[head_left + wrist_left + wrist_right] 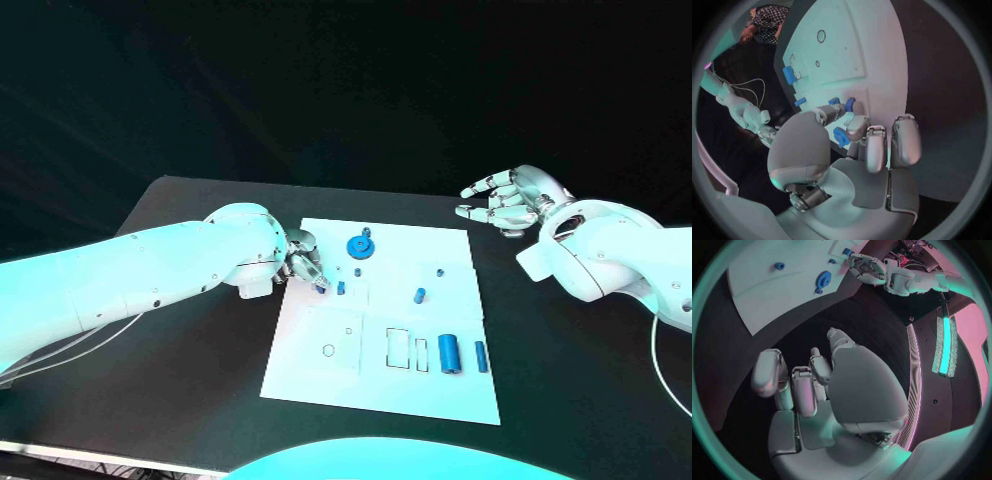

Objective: Assemble the parts on the task board

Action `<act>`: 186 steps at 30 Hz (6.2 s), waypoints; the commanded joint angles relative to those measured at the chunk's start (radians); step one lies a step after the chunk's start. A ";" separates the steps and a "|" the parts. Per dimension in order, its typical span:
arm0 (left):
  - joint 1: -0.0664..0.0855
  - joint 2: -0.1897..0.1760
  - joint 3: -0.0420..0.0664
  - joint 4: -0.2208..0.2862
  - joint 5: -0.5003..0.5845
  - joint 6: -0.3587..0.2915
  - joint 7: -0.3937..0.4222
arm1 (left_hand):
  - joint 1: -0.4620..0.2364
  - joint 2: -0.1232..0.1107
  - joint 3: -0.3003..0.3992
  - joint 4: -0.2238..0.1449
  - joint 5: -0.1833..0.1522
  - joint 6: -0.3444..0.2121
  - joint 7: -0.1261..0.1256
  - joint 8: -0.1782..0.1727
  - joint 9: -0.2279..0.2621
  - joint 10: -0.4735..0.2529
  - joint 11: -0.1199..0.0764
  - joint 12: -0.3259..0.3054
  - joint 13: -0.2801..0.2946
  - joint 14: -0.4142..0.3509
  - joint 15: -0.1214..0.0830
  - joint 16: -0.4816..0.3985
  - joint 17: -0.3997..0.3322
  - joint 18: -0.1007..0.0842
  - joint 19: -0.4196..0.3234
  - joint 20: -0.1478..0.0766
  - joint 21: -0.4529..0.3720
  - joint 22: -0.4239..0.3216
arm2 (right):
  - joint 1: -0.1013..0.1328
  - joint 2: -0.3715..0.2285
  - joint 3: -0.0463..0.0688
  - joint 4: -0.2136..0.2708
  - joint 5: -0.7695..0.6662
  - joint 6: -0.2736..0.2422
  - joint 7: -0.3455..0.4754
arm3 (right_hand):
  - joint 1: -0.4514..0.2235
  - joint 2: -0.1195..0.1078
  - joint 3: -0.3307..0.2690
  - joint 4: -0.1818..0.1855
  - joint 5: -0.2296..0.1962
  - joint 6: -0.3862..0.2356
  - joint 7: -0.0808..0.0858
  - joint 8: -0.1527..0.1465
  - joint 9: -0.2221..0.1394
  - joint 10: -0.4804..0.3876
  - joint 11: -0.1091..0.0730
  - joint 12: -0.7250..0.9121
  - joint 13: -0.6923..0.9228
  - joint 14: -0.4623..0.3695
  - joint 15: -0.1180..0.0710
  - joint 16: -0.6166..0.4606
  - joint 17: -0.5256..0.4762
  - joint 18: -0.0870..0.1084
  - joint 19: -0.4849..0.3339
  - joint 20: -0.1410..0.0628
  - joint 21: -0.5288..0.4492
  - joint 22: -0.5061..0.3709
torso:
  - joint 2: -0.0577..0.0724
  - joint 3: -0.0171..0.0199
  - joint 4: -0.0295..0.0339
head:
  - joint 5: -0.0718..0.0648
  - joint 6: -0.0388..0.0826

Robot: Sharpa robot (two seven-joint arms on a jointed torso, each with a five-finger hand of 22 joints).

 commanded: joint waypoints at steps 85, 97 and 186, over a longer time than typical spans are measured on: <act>-0.036 0.042 -0.003 -0.014 -0.267 -0.426 0.561 | 0.411 -0.051 -0.332 0.094 -0.004 -0.251 0.143 -0.215 -0.275 -0.589 0.159 -0.598 -0.700 -0.448 0.137 -0.573 -0.583 0.090 -0.450 0.116 -0.570 -0.703 | -0.007 -0.001 0.000 -0.004 0.012 -0.043 0.060 | -0.043 -0.028 0.079 -0.001 0.011 0.003 -0.005 0.036 -0.007 -0.285 -0.006 -0.388 -0.415 -0.060 -0.008 -0.232 -0.258 0.092 -0.213 -0.006 -0.423 -0.284 | 0.000 -0.0016 0.0005 | -0.019 0.010; -0.044 0.089 -0.018 -0.064 -0.358 -0.337 0.530 | 0.446 -0.044 -0.367 0.089 -0.002 -0.197 0.129 -0.239 -0.345 -0.570 0.157 -0.628 -0.772 -0.415 0.133 -0.506 -0.605 0.092 -0.420 0.116 -0.548 -0.691 | -0.009 0.002 -0.002 -0.007 0.023 -0.056 0.084 | -0.058 -0.063 0.164 -0.004 0.011 -0.025 0.007 0.079 -0.008 -0.314 0.009 -0.554 -0.615 -0.219 0.006 -0.585 -0.640 0.105 -0.285 0.012 -0.654 -0.445 | 0.001 -0.0008 -0.0009 | -0.020 0.009; -0.046 0.153 -0.020 -0.136 -0.374 -0.247 0.422 | 0.506 0.006 -0.172 -0.034 -0.010 0.004 0.116 -0.328 -0.421 -0.357 0.113 -0.660 -0.854 -0.152 0.091 -0.150 -0.337 0.058 -0.284 0.085 -0.209 -0.352 | -0.014 0.005 -0.002 -0.001 -0.002 -0.037 0.086 | -0.072 -0.077 0.199 -0.006 0.012 -0.053 0.016 0.122 -0.009 -0.323 0.020 -0.605 -0.728 -0.237 0.016 -0.690 -0.665 0.105 -0.286 0.022 -0.749 -0.522 | -0.001 0.0000 0.0007 | -0.024 0.002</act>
